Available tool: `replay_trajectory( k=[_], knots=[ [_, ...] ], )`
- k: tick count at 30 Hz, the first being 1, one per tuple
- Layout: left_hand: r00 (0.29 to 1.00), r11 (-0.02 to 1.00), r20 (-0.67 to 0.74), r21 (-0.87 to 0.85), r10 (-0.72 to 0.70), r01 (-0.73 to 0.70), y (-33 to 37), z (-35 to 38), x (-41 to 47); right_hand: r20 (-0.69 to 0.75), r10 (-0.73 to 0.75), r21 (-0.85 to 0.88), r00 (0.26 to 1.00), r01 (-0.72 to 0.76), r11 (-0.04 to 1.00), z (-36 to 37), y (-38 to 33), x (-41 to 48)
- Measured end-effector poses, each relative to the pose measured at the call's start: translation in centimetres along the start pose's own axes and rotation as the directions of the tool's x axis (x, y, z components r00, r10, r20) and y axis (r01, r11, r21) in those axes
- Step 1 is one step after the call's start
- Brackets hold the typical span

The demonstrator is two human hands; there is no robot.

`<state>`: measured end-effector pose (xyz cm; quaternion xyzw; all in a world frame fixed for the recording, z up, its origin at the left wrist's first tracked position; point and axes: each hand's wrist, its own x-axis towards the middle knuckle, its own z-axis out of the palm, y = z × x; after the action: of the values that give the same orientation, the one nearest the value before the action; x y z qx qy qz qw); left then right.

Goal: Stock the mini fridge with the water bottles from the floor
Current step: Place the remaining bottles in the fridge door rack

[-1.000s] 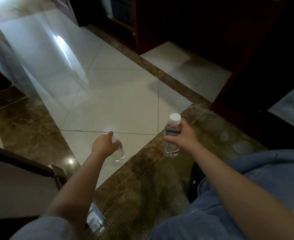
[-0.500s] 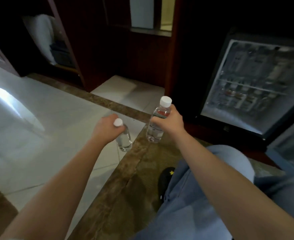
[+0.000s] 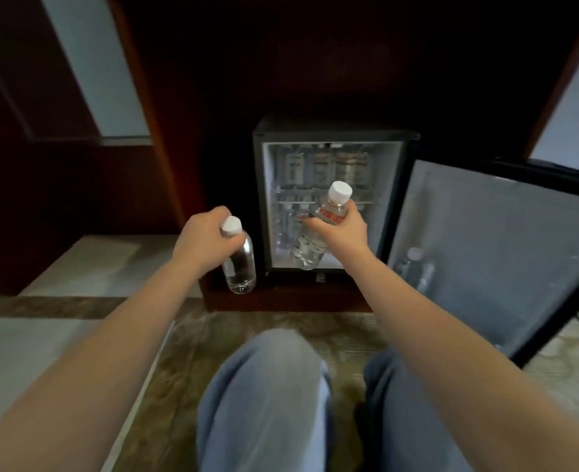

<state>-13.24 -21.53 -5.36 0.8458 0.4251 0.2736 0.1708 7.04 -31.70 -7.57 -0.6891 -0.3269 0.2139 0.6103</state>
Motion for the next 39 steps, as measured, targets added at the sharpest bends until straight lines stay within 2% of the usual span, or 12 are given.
replay_trajectory(
  k=[2, 9, 15, 18, 22, 27, 32, 39],
  knots=[
    [0.997, 0.999, 0.06, 0.007, 0.041, -0.041, 2.5, 2.3, 1.3, -0.066, 0.029, -0.026, 0.997, -0.031, 0.999, -3.3, 1.4, 0.9],
    [0.989, 0.992, 0.135, -0.121, 0.053, -0.037, 8.8, 11.8, 3.7, -0.227, 0.137, -0.319, 0.964, -0.207, 0.925, -13.9, 7.4, 2.9],
    [0.973, 0.976, 0.219, -0.218, 0.067, -0.018, 10.5, 18.3, 4.5, -0.388, 0.22, -0.322, 0.895, -0.355, 0.878, -19.4, 12.1, 5.3],
    [0.973, 0.975, 0.219, -0.222, 0.076, -0.026, 10.4, 20.2, 4.6, -0.43, 0.267, -0.275, 0.863, -0.406, 0.871, -19.6, 15.0, 6.7],
    [0.964, 0.975, 0.233, -0.206, 0.129, -0.081, 9.6, 21.1, 4.7, -0.403, 0.322, -0.236, 0.856, -0.437, 0.868, -19.0, 19.3, 8.1],
    [0.961, 0.978, 0.256, -0.202, 0.106, -0.054, 8.5, 21.0, 5.2, -0.442, 0.393, -0.159, 0.807, -0.501, 0.851, -18.6, 22.6, 9.3],
    [0.947, 0.98, 0.299, -0.192, 0.117, -0.06, 8.3, 21.1, 5.1, -0.397, 0.443, -0.19, 0.804, -0.544, 0.817, -17.0, 22.9, 9.7],
    [0.944, 0.975, 0.308, -0.218, 0.12, -0.052, 8.4, 20.9, 4.9, -0.426, 0.443, -0.15, 0.789, -0.544, 0.825, -16.3, 23.1, 9.3]
  ],
)
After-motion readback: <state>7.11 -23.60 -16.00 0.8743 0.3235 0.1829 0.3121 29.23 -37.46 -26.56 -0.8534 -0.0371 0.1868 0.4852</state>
